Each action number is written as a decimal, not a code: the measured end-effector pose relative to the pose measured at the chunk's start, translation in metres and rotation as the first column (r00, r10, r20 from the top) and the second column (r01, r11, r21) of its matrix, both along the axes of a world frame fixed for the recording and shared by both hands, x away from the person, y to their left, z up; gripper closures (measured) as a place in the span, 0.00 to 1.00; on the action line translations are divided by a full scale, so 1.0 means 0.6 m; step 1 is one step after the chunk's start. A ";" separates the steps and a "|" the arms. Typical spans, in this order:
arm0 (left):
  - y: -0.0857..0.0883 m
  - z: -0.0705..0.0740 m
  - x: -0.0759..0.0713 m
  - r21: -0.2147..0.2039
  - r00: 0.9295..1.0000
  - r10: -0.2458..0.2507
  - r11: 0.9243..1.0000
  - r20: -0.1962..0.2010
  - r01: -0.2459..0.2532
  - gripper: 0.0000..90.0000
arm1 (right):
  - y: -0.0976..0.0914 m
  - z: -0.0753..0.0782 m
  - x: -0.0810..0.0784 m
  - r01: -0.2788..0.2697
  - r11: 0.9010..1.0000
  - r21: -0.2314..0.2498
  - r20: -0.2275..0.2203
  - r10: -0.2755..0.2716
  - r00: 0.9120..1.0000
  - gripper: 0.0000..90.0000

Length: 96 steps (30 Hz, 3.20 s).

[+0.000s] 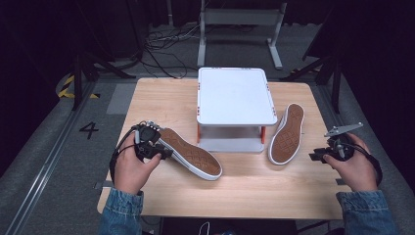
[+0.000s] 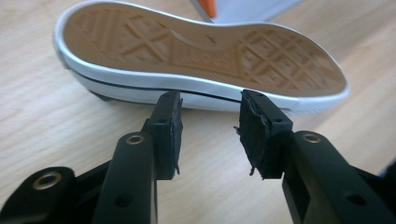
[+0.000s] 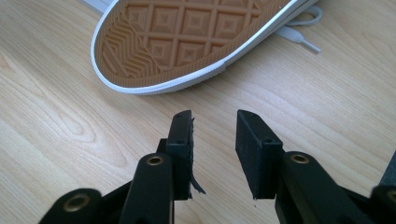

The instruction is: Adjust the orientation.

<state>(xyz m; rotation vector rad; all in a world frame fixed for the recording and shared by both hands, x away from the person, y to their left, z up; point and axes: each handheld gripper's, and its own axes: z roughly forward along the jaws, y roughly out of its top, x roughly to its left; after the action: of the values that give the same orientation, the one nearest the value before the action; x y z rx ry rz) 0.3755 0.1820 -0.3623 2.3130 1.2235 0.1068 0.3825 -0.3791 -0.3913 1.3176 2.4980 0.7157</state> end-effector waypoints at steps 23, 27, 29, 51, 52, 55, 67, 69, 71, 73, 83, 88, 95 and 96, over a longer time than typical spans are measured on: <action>-0.045 0.003 0.018 0.067 0.997 -0.040 0.997 0.059 0.036 0.81 | 0.000 0.002 -0.020 0.029 0.999 0.013 -0.021 -0.029 0.999 0.85; -0.054 -0.001 0.022 0.070 0.996 -0.046 0.997 0.071 0.041 0.96 | -0.002 0.000 -0.025 0.031 0.999 0.014 -0.026 -0.031 0.999 0.86; -0.057 -0.005 0.023 0.060 0.997 -0.050 0.997 0.055 0.047 1.00 | -0.003 0.000 -0.025 0.031 0.999 0.012 -0.025 -0.031 0.999 0.86; -0.060 -0.038 0.022 0.117 0.995 -0.064 0.990 -0.082 0.073 0.99 | 0.005 0.001 -0.017 0.017 1.000 0.013 -0.024 -0.017 1.000 0.85; -0.059 -0.039 0.021 0.116 0.994 -0.063 0.991 -0.086 0.073 1.00 | 0.006 0.001 -0.016 0.014 1.000 0.008 -0.022 -0.014 1.000 0.85; -0.056 -0.050 0.016 0.145 0.989 -0.063 0.986 -0.134 0.082 0.99 | 0.012 0.002 -0.011 0.003 1.000 0.011 -0.021 -0.003 1.000 0.85; -0.040 -0.081 0.006 0.162 0.980 -0.032 0.985 -0.198 0.065 0.94 | 0.021 0.004 -0.002 -0.017 1.000 0.008 -0.017 0.017 1.000 0.84; -0.045 -0.078 0.004 0.154 0.979 -0.045 0.985 -0.197 0.076 0.90 | 0.023 0.004 -0.002 -0.017 1.000 0.010 -0.015 0.018 1.000 0.84; -0.044 -0.071 0.003 0.154 0.981 -0.046 0.985 -0.190 0.076 0.85 | 0.021 0.005 -0.003 -0.015 1.000 0.007 -0.012 0.015 1.000 0.84; -0.040 -0.056 0.004 0.139 0.987 -0.041 0.988 -0.156 0.063 0.85 | 0.018 0.007 -0.005 -0.010 1.000 0.010 -0.010 0.010 1.000 0.84; -0.078 -0.029 0.039 0.073 0.998 -0.064 0.995 -0.027 0.065 0.87 | 0.001 0.007 -0.028 0.023 1.000 0.009 -0.007 -0.023 1.000 0.83; -0.076 -0.030 0.040 0.053 0.997 -0.063 0.996 -0.047 0.066 0.90 | -0.005 0.006 -0.033 0.033 0.999 0.009 -0.009 -0.032 0.999 0.83; -0.063 -0.026 0.025 0.062 0.997 -0.049 0.997 -0.052 0.052 0.95 | 0.003 0.012 -0.023 0.013 1.000 0.011 0.003 -0.013 1.000 0.83; -0.060 -0.025 0.021 0.067 0.998 -0.048 0.996 -0.049 0.051 0.95 | 0.003 0.012 -0.023 0.013 1.000 0.011 0.003 -0.013 1.000 0.83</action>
<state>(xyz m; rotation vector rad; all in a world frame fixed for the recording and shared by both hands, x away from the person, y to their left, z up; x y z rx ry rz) 0.3881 0.1459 -0.3776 2.4159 1.2015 0.0781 0.3688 -0.3770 -0.3843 1.3342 2.4847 0.7293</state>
